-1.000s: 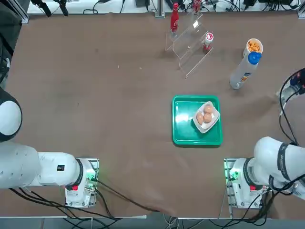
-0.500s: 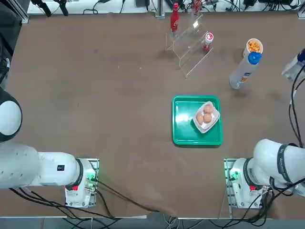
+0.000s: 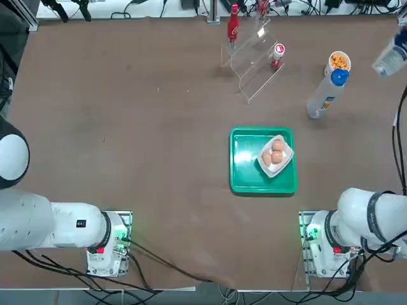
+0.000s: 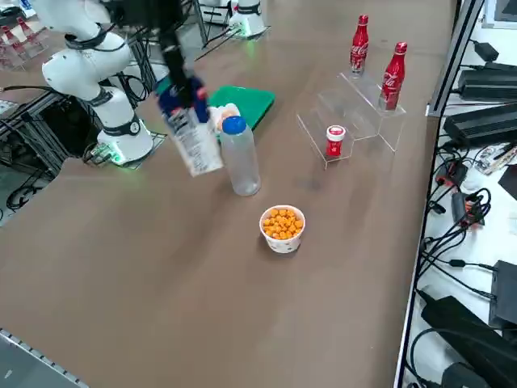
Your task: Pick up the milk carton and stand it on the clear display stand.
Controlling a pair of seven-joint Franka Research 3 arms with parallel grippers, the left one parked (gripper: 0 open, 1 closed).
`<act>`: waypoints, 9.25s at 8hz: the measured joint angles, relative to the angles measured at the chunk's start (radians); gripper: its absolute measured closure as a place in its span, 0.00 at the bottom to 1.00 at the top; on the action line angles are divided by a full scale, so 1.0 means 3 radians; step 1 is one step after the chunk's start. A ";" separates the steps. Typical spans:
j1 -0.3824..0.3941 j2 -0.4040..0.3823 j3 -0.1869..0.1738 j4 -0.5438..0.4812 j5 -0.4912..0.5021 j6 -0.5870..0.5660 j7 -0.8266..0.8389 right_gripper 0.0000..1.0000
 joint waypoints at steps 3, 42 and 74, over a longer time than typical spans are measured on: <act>0.0410 0.0448 0.0236 0.0660 -0.0073 -0.0366 0.0918 0.50; 0.2255 0.2377 0.0215 0.1755 -0.0210 0.0810 0.2922 0.00; 0.0876 0.0014 -0.0238 0.0123 0.0406 -0.0280 0.3278 0.00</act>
